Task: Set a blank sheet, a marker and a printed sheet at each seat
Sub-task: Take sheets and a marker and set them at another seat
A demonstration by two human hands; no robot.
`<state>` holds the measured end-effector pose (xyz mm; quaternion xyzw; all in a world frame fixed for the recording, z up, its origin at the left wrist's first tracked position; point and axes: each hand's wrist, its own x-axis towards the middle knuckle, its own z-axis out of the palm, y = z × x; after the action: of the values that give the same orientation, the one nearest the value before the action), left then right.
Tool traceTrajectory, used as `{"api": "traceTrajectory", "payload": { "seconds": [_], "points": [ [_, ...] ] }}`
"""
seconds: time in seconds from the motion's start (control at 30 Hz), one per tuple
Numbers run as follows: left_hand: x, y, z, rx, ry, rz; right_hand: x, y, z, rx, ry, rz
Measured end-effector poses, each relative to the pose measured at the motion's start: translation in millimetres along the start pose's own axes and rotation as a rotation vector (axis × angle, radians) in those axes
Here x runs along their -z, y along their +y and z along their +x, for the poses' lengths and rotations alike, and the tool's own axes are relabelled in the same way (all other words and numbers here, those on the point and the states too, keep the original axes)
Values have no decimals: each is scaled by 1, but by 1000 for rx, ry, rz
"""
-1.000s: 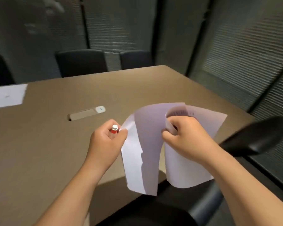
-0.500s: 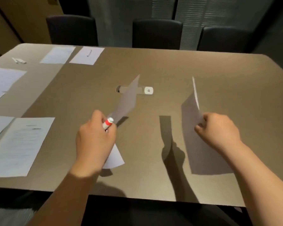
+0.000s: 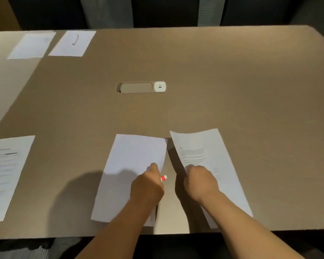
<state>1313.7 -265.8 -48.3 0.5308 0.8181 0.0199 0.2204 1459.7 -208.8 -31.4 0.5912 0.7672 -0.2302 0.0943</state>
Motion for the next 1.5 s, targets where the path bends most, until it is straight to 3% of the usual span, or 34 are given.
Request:
{"api": "traceTrajectory", "payload": {
  "seconds": [0.1, 0.17, 0.27, 0.37, 0.57, 0.7, 0.8, 0.97, 1.13, 1.23, 1.37, 1.5],
  "points": [
    [-19, -10, 3, 49, -30, -85, -30, 7, 1, 14, -43, 196],
    [-29, -17, 6, -35, -45, -49, -41, 12, -4, 37, -112, 299],
    [-41, -30, 9, -133, -47, -53, -47, 26, -9, 176, -49, 77],
    [-45, -47, 10, -95, 73, -53, -48, 42, -11, 198, -87, -123],
    [-61, -59, 4, -155, 207, 147, -53, 48, -7, 184, -113, -160],
    [-58, -56, 3, -155, 205, 141, -53, 47, -8, 184, -114, -168],
    [-43, -54, -1, -163, 216, 73, -45, 37, -14, 220, -17, -134],
    [10, -81, -36, -228, 332, -26, -19, -31, -26, 484, 146, -40],
    [56, -134, -90, -9, 504, -295, -5, -121, -62, 688, 165, 40],
    [87, -170, -120, 72, 512, -242, -3, -177, -91, 784, 159, 63],
    [139, -243, -168, 166, 518, -235, -5, -270, -132, 882, 178, 59],
    [186, -349, -225, 188, 631, -305, -22, -388, -172, 928, 184, 96]
  ]
}}
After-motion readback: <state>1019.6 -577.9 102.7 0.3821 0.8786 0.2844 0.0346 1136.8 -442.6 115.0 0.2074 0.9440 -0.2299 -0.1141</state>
